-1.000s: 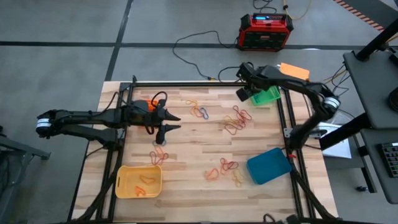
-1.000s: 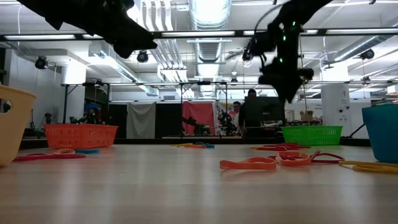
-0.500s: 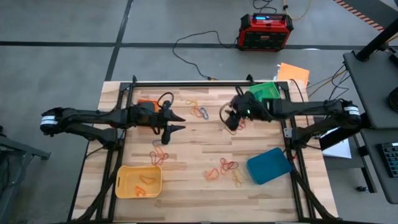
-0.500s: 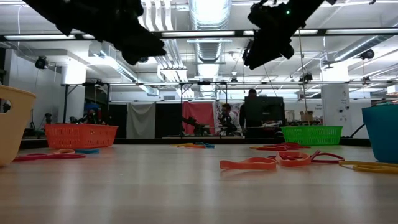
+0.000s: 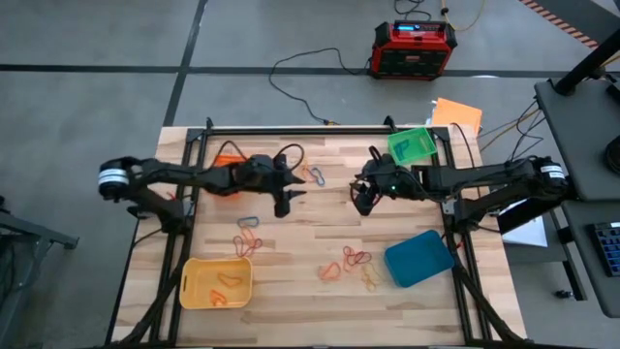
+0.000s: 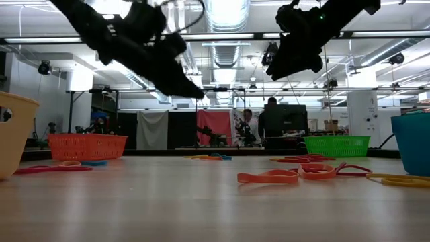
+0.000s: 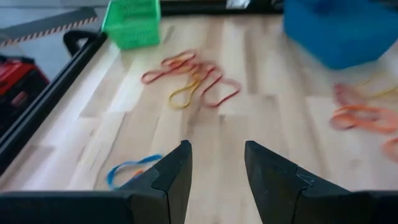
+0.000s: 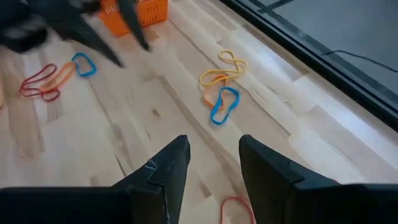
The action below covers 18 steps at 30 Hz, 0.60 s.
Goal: Sort rubber bands into baskets
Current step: Put the yellow rubber band into the blue bin
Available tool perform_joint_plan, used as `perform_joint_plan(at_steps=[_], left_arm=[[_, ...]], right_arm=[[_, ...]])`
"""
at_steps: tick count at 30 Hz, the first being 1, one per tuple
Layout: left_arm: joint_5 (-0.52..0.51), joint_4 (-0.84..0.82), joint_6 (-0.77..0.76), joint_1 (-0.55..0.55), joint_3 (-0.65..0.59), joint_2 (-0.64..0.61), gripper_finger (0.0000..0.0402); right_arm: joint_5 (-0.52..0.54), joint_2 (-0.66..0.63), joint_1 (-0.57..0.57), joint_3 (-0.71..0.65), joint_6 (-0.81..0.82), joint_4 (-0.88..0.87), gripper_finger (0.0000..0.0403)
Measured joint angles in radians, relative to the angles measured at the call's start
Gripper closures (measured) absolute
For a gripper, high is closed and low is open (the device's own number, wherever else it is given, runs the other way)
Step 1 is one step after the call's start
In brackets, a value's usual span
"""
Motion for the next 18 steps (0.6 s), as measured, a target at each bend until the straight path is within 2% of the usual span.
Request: perform_joint_plan(at_steps=[6,11,18], left_arm=[[-0.003,0.027,0.046,0.105,0.026,0.132,0.0269],[-0.004,0.026,0.046,0.13,0.059,0.212,0.0269],[-0.125,0.016,0.029,0.128,0.084,0.27,0.0269]], right_arm=[[0.0,0.0,0.0,0.0,0.0,0.004,0.0268],[0.0,0.0,0.0,0.0,-0.002,0.008,0.0262],[0.0,0.0,0.0,0.0,0.021,0.007,0.0259]])
